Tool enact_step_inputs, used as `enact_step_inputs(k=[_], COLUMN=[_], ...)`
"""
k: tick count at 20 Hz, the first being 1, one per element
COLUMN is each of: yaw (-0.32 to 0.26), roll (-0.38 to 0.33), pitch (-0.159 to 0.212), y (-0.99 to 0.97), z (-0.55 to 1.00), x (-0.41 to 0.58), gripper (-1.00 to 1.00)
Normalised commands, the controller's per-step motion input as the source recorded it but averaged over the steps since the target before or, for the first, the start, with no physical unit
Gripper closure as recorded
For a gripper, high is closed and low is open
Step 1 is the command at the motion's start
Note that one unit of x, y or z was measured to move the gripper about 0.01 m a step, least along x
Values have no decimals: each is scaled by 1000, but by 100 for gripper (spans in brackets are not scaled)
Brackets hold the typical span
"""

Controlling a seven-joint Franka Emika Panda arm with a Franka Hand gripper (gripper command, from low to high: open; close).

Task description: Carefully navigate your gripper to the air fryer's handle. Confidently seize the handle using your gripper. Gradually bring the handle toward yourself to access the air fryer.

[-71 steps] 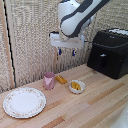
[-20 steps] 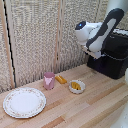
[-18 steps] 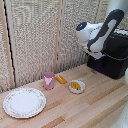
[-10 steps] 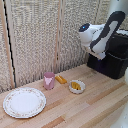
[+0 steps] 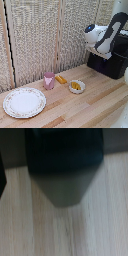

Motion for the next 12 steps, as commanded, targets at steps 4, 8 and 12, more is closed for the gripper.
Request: enact_step_inputs(k=[4,8,12], yaw=[121,18,-14], roll=[-33,0,0], pitch=[32,10,13], y=[-448,-83,-9], z=[0,0,0], x=[19,11,94], gripper=[-100,100,100])
